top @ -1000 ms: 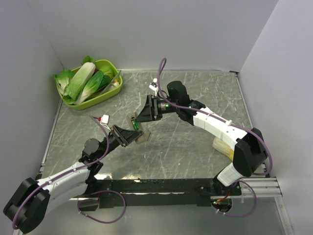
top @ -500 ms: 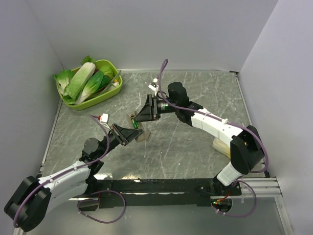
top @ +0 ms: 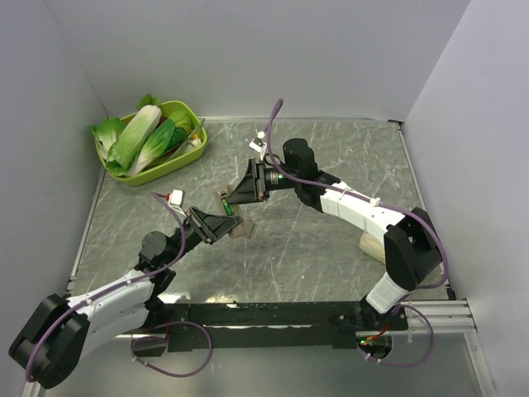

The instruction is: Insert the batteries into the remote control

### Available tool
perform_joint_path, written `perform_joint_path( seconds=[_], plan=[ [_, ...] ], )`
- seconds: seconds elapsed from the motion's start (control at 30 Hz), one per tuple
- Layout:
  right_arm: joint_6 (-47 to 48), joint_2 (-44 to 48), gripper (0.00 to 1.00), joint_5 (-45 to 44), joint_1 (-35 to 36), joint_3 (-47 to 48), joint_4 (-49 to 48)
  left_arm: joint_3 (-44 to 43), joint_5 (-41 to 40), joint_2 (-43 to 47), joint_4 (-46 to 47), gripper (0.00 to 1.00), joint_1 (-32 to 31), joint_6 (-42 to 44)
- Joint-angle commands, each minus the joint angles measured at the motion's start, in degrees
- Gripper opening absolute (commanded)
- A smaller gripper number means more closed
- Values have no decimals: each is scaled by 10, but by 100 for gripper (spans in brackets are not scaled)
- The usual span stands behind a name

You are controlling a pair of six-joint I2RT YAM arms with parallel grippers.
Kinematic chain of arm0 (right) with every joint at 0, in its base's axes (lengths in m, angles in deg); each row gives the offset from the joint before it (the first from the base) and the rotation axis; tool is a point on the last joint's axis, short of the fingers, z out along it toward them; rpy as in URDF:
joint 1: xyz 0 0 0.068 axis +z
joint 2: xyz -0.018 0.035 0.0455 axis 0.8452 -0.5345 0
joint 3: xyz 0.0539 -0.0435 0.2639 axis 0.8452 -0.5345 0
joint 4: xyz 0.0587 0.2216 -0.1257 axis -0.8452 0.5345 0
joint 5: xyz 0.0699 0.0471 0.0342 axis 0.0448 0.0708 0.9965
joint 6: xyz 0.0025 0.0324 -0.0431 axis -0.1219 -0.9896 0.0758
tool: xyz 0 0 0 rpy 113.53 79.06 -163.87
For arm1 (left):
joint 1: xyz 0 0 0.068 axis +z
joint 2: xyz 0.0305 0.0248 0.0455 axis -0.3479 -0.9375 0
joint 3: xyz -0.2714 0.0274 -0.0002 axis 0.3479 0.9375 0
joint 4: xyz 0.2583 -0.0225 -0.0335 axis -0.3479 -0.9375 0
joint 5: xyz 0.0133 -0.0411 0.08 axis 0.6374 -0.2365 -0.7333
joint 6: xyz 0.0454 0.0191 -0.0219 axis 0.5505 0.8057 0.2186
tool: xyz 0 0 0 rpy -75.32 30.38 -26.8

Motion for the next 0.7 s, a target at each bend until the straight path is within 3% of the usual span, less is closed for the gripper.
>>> perform_joint_path(
  seconds=[0.0, 0.3, 0.67],
  plan=[
    [-24, -1, 8, 11, 9, -3, -44, -20, 9, -6, 11, 5, 3, 8],
    [-50, 6, 0, -18, 4, -15, -68, -22, 17, -13, 7, 24, 4, 5],
    [-75, 6, 0, -41, -2, -14, -85, -22, 23, -22, 15, 48, 4, -1]
  ],
)
